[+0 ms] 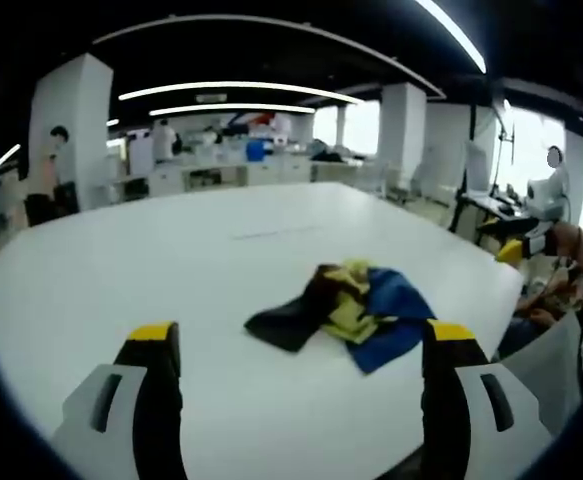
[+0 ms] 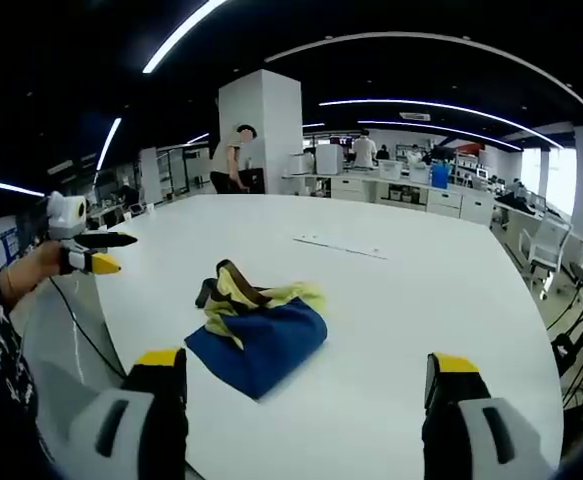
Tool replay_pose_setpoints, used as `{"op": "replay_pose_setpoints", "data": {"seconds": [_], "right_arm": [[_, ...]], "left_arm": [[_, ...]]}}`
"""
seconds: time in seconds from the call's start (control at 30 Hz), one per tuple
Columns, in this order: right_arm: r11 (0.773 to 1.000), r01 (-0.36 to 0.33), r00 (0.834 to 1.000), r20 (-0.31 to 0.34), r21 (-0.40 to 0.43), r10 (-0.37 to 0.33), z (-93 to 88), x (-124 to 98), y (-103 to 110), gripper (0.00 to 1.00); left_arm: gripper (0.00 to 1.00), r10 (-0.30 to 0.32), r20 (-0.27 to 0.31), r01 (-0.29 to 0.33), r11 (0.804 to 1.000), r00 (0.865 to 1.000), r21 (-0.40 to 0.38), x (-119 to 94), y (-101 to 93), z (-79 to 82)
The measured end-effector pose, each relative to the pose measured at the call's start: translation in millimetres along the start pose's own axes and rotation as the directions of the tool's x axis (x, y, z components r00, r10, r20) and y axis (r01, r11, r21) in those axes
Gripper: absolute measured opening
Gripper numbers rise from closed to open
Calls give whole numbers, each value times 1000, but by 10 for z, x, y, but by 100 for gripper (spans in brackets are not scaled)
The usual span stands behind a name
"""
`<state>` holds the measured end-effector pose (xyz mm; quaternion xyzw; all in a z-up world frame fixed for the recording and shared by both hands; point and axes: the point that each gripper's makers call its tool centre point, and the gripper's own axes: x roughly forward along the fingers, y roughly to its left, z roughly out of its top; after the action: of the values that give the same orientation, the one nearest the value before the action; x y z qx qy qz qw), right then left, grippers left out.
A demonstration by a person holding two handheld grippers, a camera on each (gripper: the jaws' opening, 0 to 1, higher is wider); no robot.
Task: Fold the garment on the visible template until the final outline fits inside the template.
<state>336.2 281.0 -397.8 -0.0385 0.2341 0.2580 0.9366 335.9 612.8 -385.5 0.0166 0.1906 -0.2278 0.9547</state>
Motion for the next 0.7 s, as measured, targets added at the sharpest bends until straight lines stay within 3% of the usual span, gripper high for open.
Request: {"op": "replay_pose_setpoints", "data": {"seconds": [0.7], "right_arm": [[1000,-20,1000,9,-22,20,30,4,28,99]], "left_arm": [[96,15,1,-15,1000,1000,2,-122,18,-2]]}}
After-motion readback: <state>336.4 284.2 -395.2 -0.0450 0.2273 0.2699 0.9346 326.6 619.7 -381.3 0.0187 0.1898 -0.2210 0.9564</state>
